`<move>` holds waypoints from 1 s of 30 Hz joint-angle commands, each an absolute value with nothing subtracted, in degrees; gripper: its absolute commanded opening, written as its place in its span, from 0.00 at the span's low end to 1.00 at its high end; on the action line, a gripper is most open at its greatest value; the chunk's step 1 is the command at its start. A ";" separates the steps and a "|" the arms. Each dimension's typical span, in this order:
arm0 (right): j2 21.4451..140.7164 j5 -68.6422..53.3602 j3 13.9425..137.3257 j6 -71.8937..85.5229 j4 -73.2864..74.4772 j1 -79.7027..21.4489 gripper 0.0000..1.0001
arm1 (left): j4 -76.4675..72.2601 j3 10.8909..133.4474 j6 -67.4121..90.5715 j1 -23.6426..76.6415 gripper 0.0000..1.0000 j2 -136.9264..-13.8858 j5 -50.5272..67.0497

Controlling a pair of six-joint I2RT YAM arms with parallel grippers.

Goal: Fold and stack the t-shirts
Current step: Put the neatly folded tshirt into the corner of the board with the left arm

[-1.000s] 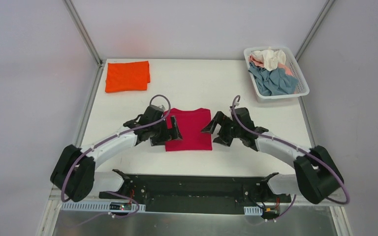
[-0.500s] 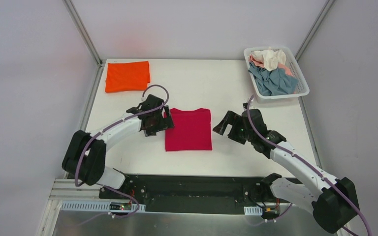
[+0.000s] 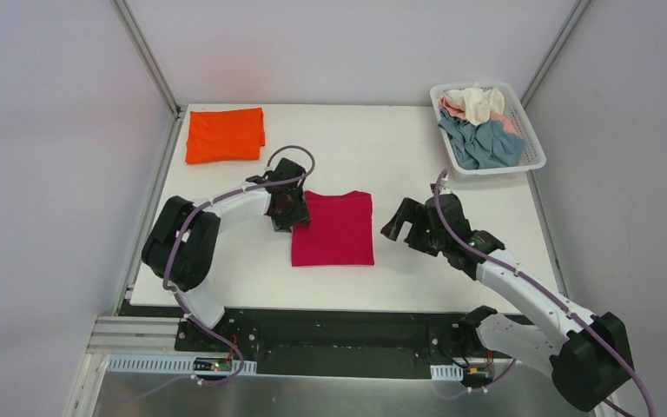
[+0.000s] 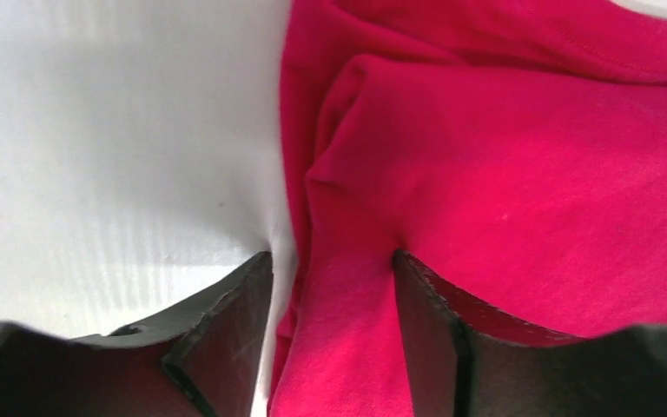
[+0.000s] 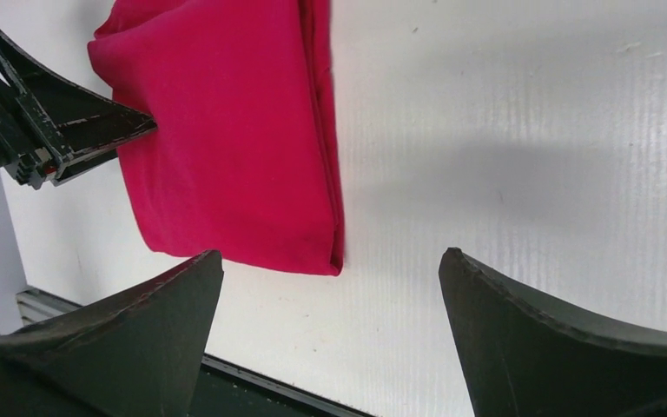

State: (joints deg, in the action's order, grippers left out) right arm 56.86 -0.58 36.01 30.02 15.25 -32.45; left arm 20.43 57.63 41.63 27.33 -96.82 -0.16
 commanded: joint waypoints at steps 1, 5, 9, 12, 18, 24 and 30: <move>57.33 4.37 36.21 28.59 15.99 -31.80 1.00 | 20.57 58.62 42.85 30.03 0.49 -102.77 -0.65; 57.19 4.46 35.90 28.25 15.98 -31.35 0.99 | 20.57 59.90 43.47 30.50 0.22 -106.17 -1.36; 56.53 4.53 35.59 27.87 15.90 -31.03 0.99 | 21.55 63.06 42.03 30.50 0.00 -109.00 -3.74; 55.64 5.11 35.17 27.25 15.84 -30.84 1.00 | 23.36 66.64 40.12 30.50 0.00 -109.61 -7.46; 53.44 5.52 33.53 24.93 14.10 -30.85 1.00 | 29.22 78.40 34.01 30.30 0.00 -111.68 -20.08; 51.79 7.41 32.18 23.11 12.41 -30.74 0.99 | 32.47 91.66 25.73 27.61 0.00 -117.26 -24.99; 49.36 10.58 30.41 22.33 10.63 -30.76 0.99 | 32.87 105.00 14.59 22.57 0.00 -123.34 -29.10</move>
